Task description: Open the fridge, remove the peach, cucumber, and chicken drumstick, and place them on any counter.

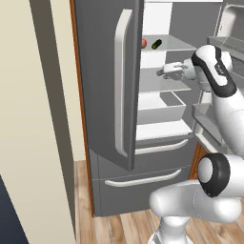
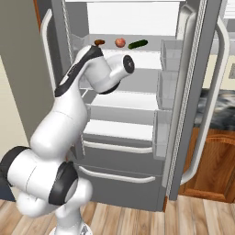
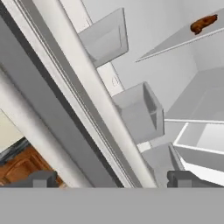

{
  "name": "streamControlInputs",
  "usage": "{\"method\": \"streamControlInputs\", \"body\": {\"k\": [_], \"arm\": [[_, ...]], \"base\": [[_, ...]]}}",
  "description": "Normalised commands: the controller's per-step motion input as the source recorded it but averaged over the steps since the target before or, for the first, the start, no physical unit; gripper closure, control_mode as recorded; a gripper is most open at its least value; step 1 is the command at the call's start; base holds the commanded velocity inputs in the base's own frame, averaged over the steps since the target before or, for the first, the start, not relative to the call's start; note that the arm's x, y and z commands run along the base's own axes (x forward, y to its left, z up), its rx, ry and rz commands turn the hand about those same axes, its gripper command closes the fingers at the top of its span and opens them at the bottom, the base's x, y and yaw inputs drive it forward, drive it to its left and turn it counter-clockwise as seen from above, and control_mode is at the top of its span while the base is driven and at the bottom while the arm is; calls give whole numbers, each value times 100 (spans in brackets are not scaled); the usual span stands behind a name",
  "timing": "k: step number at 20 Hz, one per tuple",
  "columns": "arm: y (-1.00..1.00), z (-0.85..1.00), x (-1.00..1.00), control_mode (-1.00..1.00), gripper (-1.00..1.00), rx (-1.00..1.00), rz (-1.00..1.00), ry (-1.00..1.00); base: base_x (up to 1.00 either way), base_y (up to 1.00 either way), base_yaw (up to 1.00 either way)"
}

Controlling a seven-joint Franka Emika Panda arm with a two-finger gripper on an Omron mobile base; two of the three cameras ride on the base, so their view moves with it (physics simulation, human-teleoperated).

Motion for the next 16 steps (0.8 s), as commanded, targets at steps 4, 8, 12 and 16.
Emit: {"method": "streamControlInputs", "body": {"k": [4, 8, 12, 16], "arm": [[1, -11, 65, -100, -100, 0, 0, 0], [15, -51, 58, -100, -100, -1, 0, 0], [12, -57, 45, -100, -100, -1, 0, -2], [2, -28, 33, -100, -100, 0, 0, -6]], "base": [[0, 0, 0], [0, 0, 0], [0, 0, 0], [0, 0, 0]]}}
